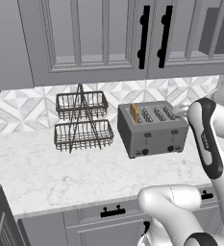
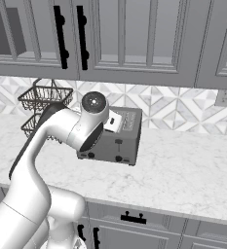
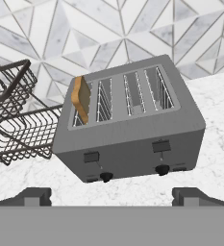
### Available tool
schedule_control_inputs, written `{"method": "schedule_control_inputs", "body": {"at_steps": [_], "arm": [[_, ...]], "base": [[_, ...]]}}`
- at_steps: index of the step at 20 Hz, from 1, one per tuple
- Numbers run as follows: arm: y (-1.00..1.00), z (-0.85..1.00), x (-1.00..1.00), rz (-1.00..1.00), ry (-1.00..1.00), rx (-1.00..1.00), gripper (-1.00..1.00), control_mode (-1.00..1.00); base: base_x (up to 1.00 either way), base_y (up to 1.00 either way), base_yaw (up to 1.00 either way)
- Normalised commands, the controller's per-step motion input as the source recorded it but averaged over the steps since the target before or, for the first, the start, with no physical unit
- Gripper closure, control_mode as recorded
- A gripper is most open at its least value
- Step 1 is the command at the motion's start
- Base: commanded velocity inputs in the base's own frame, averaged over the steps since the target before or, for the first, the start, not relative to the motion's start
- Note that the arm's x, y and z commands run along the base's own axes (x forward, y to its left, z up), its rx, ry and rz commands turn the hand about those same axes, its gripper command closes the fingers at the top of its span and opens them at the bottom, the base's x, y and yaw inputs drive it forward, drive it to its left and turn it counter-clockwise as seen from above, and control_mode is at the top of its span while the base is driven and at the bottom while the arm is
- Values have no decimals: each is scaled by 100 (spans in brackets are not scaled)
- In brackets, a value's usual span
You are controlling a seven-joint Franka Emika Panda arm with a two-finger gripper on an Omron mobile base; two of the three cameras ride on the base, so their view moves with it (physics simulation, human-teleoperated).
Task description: Start the toaster. Once the lever pops up, take the bread to the plate on the dining counter.
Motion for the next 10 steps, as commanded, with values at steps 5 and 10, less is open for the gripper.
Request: {"method": "schedule_control_inputs", "body": {"at_steps": [5,10], "arm": [[0,0,0,0,0,0,-100,-100],[0,0,0,0,0,0,-100,-100]], "base": [[0,0,0],[0,0,0]]}}
